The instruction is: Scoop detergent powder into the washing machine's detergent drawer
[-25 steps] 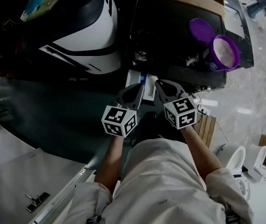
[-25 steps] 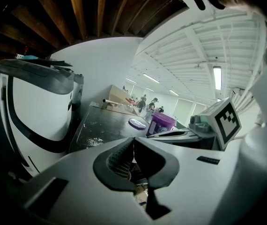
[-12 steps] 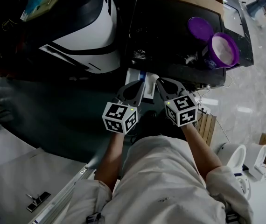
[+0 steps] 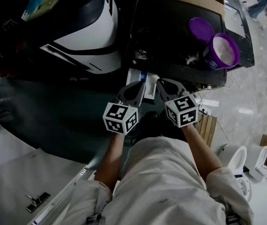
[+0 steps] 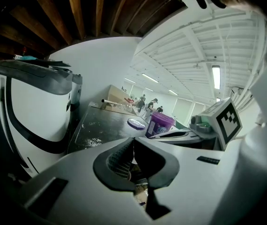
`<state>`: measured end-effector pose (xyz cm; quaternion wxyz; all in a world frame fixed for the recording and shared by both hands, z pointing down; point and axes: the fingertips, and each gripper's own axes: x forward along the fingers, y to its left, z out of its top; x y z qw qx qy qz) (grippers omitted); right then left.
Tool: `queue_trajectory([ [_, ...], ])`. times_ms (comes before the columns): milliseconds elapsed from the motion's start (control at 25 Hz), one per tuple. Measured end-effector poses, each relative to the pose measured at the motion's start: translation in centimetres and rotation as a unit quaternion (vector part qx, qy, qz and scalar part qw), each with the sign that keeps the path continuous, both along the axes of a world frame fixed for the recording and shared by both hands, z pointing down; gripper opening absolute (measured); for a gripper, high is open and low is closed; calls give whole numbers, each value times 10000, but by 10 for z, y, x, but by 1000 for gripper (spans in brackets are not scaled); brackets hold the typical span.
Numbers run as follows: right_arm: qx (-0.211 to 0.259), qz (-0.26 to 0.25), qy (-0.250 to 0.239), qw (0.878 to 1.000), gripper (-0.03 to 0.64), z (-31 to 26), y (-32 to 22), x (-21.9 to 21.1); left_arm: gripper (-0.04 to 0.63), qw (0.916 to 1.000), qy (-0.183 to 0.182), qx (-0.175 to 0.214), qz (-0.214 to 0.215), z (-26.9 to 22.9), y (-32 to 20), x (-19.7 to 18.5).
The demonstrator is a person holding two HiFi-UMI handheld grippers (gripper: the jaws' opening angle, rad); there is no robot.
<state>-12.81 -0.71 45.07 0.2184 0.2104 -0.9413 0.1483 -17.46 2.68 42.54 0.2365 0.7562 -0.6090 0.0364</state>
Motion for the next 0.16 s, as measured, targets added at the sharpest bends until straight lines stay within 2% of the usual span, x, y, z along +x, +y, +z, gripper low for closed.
queue_trajectory([
  [160,-34,21,3,10000,11,0,1,0,20,10000,-10,0,17,-1,1,0],
])
